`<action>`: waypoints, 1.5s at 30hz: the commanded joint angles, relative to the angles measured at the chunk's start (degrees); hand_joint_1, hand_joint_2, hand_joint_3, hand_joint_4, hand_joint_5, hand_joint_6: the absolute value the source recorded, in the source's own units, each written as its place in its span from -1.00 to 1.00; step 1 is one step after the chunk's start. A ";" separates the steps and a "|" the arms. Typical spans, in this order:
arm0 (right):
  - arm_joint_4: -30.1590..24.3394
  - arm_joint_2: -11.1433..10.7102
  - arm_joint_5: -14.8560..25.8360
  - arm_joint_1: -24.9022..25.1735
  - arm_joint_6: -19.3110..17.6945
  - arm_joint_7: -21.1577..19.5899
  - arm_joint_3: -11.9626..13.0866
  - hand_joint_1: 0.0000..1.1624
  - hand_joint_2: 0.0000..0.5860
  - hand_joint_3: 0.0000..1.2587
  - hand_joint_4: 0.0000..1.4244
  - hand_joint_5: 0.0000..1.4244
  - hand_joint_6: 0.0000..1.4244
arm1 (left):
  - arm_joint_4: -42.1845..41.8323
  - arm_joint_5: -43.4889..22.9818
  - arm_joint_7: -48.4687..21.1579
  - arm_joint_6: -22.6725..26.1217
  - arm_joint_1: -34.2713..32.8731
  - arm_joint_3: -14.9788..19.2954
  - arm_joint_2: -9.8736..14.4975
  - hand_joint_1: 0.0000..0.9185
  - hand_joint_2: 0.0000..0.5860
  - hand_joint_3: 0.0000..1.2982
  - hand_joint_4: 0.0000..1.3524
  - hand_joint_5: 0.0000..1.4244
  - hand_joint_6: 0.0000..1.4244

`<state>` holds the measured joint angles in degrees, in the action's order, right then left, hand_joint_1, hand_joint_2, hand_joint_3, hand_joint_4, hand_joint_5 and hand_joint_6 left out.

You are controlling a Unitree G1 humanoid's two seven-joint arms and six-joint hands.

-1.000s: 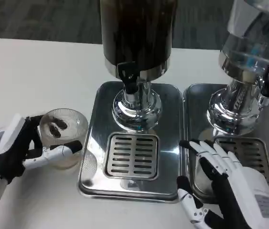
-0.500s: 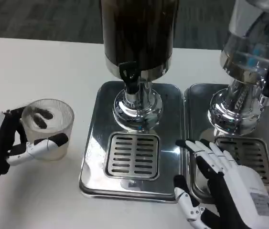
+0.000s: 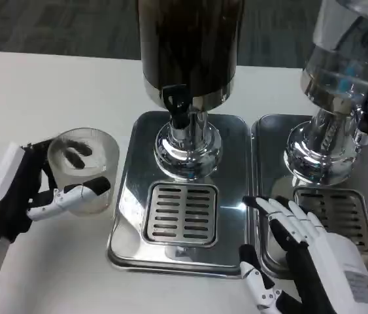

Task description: Grasp the cup under the faucet to collect the drink, then remove the cup.

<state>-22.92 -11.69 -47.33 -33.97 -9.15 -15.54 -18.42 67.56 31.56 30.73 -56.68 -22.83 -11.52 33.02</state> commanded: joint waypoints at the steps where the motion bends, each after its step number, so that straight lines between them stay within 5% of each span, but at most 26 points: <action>1: -1.10 0.66 -0.17 -0.89 -0.35 -1.22 -0.27 -0.46 0.58 -0.69 -0.80 -0.89 -0.93 | -1.18 -0.73 -1.10 -1.51 -2.10 -0.35 -1.58 -0.15 -0.55 0.12 0.15 0.48 0.90; 28: -5.02 3.20 0.21 -4.69 -0.02 -1.76 -0.72 -0.46 0.58 -0.69 -0.80 -0.88 -0.93 | 1.75 0.10 -9.89 3.52 -7.00 -5.22 -9.31 -0.15 -0.56 0.11 0.14 0.44 0.84; 39: -4.78 3.73 0.33 -4.34 0.01 -1.43 -0.83 -0.46 0.58 -0.68 -0.80 -0.87 -0.93 | 1.66 2.58 -10.21 5.28 -8.05 -9.11 -9.02 -0.21 -0.55 0.02 0.03 0.35 0.76; 45: -4.29 3.81 0.70 -3.07 0.06 -1.02 -0.99 -0.46 0.58 -0.68 -0.80 -0.86 -0.93 | 1.35 2.66 -11.33 4.85 -7.94 -10.20 -7.96 -0.40 -0.61 -0.06 -0.09 0.20 0.63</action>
<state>-27.34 -8.03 -47.05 -37.32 -9.14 -16.60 -19.35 68.66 32.95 20.93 -52.26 -31.20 -20.56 24.28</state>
